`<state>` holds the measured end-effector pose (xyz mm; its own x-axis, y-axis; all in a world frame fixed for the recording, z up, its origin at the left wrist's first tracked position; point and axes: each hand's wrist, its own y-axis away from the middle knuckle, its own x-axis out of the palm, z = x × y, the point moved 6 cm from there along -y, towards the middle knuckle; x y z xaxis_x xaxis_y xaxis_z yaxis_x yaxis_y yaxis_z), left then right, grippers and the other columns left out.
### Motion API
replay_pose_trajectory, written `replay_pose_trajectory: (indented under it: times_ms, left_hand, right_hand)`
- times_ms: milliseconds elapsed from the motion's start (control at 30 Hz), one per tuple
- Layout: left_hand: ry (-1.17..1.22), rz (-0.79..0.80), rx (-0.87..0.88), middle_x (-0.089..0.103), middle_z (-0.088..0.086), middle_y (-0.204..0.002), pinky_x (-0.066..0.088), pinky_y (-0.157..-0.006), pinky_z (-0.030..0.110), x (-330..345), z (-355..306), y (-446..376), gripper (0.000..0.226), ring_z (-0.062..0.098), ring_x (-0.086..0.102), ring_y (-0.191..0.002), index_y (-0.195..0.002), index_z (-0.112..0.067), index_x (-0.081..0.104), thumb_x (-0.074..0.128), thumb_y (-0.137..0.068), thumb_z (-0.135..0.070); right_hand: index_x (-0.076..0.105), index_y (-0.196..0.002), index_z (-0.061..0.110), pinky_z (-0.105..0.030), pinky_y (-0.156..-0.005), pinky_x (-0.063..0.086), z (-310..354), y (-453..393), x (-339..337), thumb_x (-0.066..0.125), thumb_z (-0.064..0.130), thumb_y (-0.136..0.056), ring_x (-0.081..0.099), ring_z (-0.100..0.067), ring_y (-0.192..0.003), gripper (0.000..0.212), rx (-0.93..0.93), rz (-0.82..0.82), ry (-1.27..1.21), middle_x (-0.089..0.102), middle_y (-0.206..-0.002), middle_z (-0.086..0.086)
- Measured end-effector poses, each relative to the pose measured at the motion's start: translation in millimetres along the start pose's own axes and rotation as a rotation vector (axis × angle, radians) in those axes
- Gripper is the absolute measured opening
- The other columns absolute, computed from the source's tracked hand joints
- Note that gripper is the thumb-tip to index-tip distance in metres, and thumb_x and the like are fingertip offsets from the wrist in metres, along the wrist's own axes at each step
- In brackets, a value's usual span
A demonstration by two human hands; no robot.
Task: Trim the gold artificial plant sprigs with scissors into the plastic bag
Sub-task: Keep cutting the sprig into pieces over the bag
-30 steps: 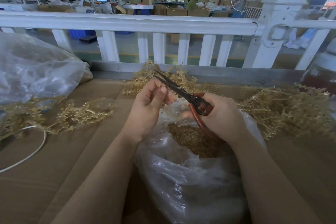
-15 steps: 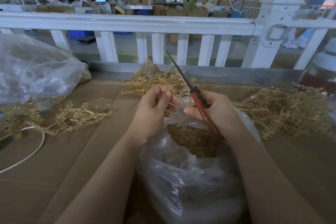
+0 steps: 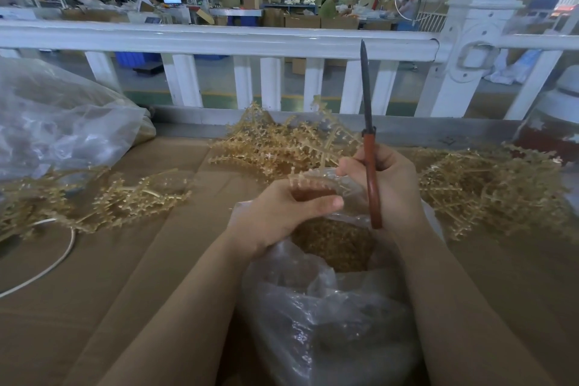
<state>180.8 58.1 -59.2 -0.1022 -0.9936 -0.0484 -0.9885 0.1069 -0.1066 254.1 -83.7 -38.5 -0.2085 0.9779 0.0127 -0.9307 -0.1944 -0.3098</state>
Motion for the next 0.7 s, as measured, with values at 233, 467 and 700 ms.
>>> replay_pose_trajectory:
  times_ms: [233,467,700]
  left_hand:
    - [-0.102,-0.251,0.030,0.077,-0.002,-0.088,0.052,-0.075,0.016,-7.9,0.7,-2.6,0.013,0.006,0.070,-0.082,-0.093,-0.014,0.077,0.065,-0.094,-0.012]
    - [0.218,-0.340,0.006,0.075,0.012,-0.080,0.053,-0.059,0.021,-17.1,0.3,-1.7,0.022,0.015,0.068,-0.063,-0.078,-0.011,0.065,0.056,-0.096,-0.006]
    - [0.264,-0.411,0.008,0.074,0.011,-0.076,0.053,-0.056,0.021,-21.2,-0.3,-0.3,0.023,0.014,0.068,-0.061,-0.074,-0.010,0.068,0.058,-0.095,-0.008]
  right_hand:
    - [0.075,-0.068,0.037,-0.027,-0.071,0.060,-0.3,1.0,3.9,0.081,0.010,-0.083,0.073,-0.017,-0.075,0.031,-0.001,0.014,0.018,0.076,-0.078,-0.004]
    - [0.072,-0.081,0.016,-0.012,-0.061,0.049,-6.9,-2.5,6.1,0.085,0.012,-0.079,0.066,-0.004,-0.065,0.014,0.010,0.003,0.127,0.071,-0.071,0.006]
    - [0.067,-0.079,0.026,-0.016,-0.064,0.051,-1.4,0.9,8.8,0.087,0.020,-0.079,0.064,-0.003,-0.067,0.021,-0.041,0.044,0.235,0.071,-0.075,0.004]
